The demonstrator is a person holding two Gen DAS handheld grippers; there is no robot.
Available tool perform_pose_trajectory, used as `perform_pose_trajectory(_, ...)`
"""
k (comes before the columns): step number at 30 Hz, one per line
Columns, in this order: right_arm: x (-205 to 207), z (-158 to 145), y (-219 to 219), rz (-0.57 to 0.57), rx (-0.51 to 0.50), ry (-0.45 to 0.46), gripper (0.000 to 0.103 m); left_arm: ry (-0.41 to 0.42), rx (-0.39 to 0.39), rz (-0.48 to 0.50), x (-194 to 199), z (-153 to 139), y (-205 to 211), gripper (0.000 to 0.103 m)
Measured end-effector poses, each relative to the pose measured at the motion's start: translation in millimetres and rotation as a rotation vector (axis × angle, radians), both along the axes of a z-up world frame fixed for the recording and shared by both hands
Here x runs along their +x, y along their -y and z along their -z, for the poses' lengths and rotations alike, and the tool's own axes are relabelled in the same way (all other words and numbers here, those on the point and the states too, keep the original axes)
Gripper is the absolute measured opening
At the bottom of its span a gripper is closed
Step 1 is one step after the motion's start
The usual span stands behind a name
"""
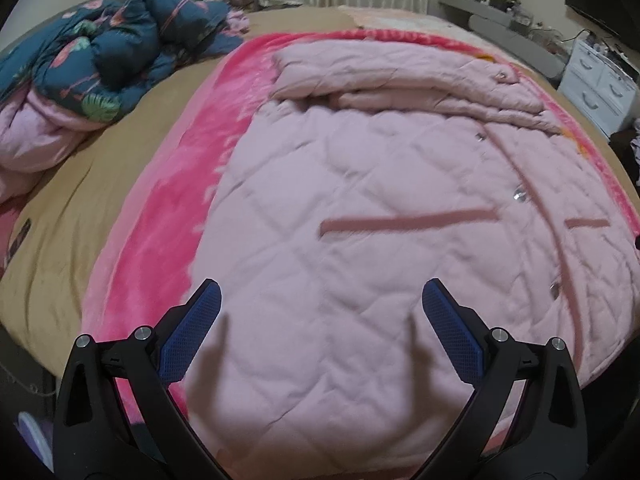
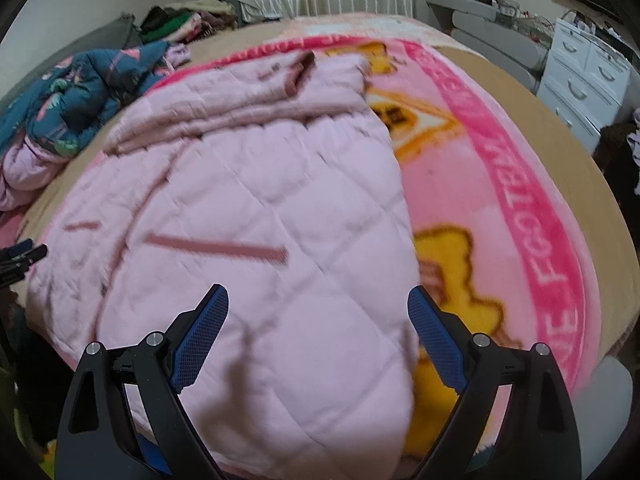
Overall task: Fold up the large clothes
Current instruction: 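Slide both tools under the jacket hem and grasp the ribbed hem band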
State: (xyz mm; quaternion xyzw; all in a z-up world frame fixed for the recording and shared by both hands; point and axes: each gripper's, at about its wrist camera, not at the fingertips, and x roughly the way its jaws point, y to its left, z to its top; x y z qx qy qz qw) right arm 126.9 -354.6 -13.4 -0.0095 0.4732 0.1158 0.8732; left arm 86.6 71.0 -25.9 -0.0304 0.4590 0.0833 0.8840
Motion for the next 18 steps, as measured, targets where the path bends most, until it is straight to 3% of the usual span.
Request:
perform_pose_trajectory(4, -4.8, 14.1, 13.7, 0.025, 0.003, -0.049, 0.090, -0.030, -0.013, -0.029, -9.2, 9.3, -15.0, 0.095)
perform_pose_trajectory(12, -19.6, 32.2, 31.4, 0.023, 0.076, -0.117, 0.090, -0.092, -0.158, -0.115, -26.9, 30.6, -59.0, 0.095)
perform_pose_trajectory(18, -30.4, 40.5, 34.6, -0.011, 0.120, -0.160, 0.090, -0.110, -0.190, -0.110, -33.6, 42.6, -59.5, 0.095)
